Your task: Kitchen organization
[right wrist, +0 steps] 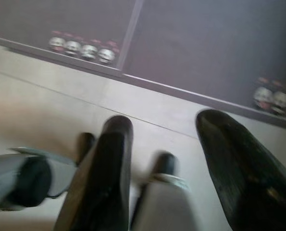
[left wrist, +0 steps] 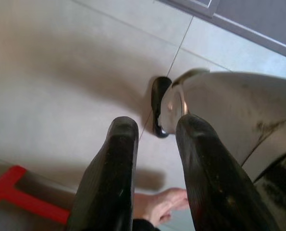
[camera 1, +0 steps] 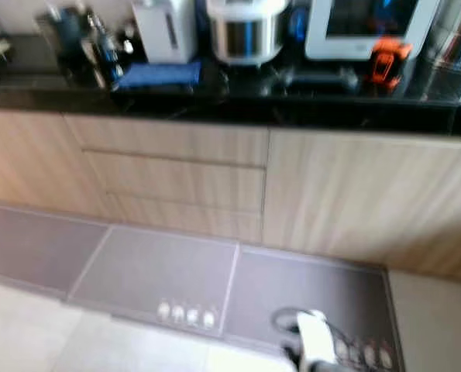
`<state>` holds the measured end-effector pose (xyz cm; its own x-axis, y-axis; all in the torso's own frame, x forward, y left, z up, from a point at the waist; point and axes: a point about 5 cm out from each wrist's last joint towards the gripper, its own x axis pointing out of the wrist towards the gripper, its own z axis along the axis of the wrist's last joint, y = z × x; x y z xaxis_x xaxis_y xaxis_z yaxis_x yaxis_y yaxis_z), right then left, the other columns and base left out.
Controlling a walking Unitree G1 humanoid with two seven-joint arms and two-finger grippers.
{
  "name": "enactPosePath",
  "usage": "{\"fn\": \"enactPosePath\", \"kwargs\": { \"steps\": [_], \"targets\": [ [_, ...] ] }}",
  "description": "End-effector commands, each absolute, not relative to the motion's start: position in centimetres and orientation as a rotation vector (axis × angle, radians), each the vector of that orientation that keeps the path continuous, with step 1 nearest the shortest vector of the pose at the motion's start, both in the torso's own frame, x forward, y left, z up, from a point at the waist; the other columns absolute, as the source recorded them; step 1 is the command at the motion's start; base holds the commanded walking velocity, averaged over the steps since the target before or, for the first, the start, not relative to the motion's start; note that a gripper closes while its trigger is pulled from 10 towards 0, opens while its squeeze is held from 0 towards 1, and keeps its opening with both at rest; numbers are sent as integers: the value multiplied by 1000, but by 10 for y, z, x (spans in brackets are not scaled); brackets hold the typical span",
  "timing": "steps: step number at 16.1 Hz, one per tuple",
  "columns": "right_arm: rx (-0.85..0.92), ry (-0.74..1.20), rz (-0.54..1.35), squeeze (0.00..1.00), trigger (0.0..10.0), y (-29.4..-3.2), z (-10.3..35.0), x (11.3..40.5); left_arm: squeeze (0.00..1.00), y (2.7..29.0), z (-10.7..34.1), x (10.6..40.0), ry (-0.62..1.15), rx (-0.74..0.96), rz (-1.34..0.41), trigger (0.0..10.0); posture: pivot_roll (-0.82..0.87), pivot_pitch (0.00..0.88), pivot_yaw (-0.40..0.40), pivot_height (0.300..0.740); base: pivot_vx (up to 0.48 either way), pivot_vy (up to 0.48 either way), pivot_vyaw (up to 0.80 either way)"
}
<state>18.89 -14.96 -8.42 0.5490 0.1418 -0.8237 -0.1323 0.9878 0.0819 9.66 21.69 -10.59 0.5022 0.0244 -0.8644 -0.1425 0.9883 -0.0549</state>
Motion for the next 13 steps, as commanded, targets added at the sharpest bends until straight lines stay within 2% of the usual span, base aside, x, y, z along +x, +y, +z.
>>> {"fn": "enactPosePath", "kwargs": {
  "steps": [1, 9, 13],
  "targets": [
    [-2, 975, 150, 0, 10000, -157, -84, 189, 0, 219, -106, 97, 1043, -117, 101, 10000, -40, 0, 89, 740, 0, -259, 0],
    [-6, 977, 152, 0, 10000, -158, -84, 189, 0, 218, -106, 98, 1040, -131, 115, 10000, -41, 0, 73, 740, 0, -262, 0],
    [-27, 973, 164, 0, 10000, -160, -82, 192, 0, 214, -106, 102, 1025, -151, 133, 10000, -36, 0, 34, 740, 0, -261, 0]
  ]
}}
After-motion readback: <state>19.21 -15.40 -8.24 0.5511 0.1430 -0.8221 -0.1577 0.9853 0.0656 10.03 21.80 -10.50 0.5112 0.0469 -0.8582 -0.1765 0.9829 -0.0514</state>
